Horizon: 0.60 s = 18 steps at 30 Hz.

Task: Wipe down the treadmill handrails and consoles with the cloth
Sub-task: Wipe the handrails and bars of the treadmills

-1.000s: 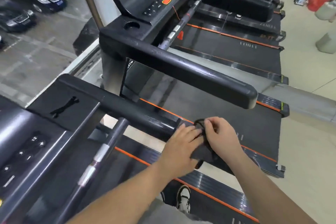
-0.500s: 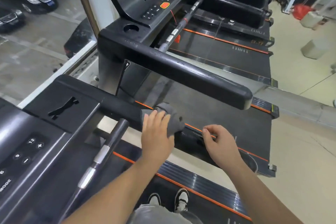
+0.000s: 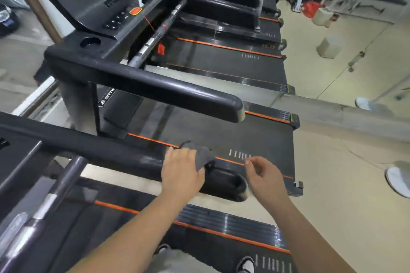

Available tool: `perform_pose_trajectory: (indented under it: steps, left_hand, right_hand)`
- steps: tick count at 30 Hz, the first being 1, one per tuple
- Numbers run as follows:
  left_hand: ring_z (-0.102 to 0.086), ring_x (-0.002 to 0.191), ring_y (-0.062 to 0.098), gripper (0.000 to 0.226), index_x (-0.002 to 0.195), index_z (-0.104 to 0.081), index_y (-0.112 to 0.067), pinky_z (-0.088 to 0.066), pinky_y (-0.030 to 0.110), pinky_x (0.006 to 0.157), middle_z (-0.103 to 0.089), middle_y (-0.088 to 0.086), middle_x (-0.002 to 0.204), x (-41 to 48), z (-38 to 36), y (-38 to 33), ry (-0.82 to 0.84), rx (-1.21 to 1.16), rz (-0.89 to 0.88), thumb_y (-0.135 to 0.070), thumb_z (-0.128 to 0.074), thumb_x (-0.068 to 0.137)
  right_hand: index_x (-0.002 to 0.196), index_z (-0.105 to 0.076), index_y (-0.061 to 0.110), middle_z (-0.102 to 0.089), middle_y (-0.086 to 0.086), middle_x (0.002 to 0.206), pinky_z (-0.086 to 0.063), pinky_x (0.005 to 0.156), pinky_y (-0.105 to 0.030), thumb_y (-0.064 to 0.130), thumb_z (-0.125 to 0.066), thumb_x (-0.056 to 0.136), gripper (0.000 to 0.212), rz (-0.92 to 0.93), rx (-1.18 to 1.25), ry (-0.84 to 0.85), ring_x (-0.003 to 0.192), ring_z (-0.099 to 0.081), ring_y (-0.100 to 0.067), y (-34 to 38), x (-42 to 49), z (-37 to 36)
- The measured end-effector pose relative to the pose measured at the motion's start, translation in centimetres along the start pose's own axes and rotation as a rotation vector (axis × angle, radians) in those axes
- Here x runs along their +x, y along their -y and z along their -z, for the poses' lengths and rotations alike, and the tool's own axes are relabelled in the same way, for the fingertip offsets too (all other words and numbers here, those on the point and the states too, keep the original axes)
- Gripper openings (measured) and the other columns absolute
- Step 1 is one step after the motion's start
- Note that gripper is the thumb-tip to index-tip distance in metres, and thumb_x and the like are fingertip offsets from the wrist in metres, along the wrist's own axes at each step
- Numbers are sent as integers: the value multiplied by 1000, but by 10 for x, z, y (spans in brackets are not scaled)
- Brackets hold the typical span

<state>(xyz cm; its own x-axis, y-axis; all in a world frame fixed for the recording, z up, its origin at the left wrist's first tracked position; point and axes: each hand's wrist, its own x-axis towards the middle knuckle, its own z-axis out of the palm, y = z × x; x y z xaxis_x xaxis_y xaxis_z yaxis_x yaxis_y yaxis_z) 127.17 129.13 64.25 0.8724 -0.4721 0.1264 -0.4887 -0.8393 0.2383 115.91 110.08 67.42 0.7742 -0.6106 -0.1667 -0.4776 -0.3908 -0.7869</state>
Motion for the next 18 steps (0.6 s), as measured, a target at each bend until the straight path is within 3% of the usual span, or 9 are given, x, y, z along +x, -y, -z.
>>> perform_pose_trajectory:
  steps: [5, 9, 11, 13, 16, 18]
  left_hand:
    - [-59, 90, 28, 31, 100, -65, -23, -41, 41, 94, -64, 2, 96, -10, -43, -128, 117, 81, -251, -41, -59, 76]
    - [-56, 104, 30, 35, 116, -63, -17, -35, 43, 106, -64, 6, 110, -29, -80, -179, 459, 329, -527, -35, -58, 86]
    - [-57, 110, 29, 33, 117, -61, -19, -34, 38, 107, -65, 5, 115, -42, -92, -196, 580, 267, -433, -34, -53, 90]
    - [-61, 111, 29, 30, 117, -63, -22, -41, 36, 100, -68, 3, 116, -42, -93, -218, 625, 62, -252, -36, -53, 92]
    - [-68, 99, 24, 23, 107, -70, -25, -53, 33, 84, -75, -4, 101, -22, -79, -257, 529, -578, 266, -40, -59, 95]
    - [-73, 95, 21, 17, 99, -74, -21, -57, 35, 88, -78, -5, 92, 1, -61, -281, 490, -1031, 539, -35, -67, 95]
  right_hand:
    - [87, -70, 27, -73, 9, 85, -50, 79, -33, 30, -61, 101, 17, -27, 36, 64, 88, -67, -11, -62, 10, 71]
    - [74, -64, 21, -62, 9, 65, -43, 64, -22, 32, -59, 102, 30, -73, 47, 139, 68, -57, -14, -109, 10, 128]
    - [71, -62, 21, -56, 12, 61, -42, 65, -23, 32, -60, 101, 31, -124, 90, 188, 66, -53, -11, -125, 10, 151]
    - [74, -67, 21, -63, 9, 67, -47, 72, -26, 31, -62, 100, 28, -166, 138, 211, 71, -58, -9, -137, 13, 168]
    - [69, -67, 25, -62, 13, 66, -47, 73, -27, 29, -61, 101, 33, -175, 203, 227, 68, -57, -6, -141, 23, 183]
    - [79, -70, 24, -69, 12, 73, -53, 78, -33, 32, -60, 102, 27, -231, 283, 213, 76, -65, -11, -137, 34, 188]
